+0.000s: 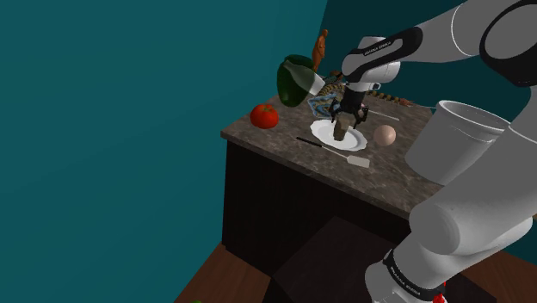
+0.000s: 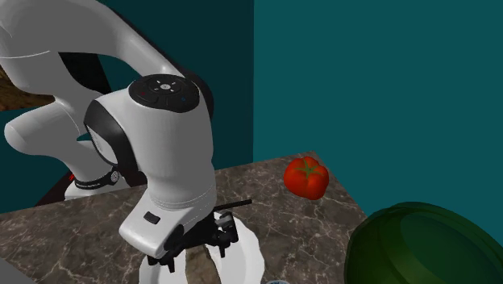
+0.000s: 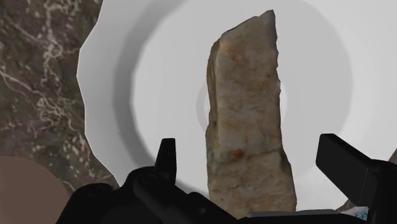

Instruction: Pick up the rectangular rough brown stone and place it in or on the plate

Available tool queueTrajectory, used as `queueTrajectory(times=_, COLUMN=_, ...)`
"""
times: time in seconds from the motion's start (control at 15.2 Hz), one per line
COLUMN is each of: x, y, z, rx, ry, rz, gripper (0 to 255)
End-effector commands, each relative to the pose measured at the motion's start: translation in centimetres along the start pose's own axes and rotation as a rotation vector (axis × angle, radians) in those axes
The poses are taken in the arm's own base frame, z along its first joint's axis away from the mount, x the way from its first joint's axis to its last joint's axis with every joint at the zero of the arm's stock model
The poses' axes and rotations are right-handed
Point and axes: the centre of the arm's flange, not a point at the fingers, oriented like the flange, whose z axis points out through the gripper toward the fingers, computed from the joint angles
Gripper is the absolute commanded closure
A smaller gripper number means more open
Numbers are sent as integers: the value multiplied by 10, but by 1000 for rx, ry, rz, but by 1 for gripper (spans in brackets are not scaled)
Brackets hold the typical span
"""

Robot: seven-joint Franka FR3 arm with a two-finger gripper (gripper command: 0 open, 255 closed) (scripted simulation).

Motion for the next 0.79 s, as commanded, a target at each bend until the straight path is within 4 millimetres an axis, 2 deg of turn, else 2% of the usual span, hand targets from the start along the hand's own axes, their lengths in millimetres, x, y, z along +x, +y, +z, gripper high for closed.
queueTrajectory(times=0.0, x=0, y=0, z=0, rx=0, ry=0, rz=0, gripper=0)
queueTrajectory(times=0.26, x=0, y=0, z=-50, rx=0, ry=0, rz=0, gripper=0)
queueTrajectory(times=0.73, x=0, y=0, z=-50, rx=0, ry=0, rz=0, gripper=0)
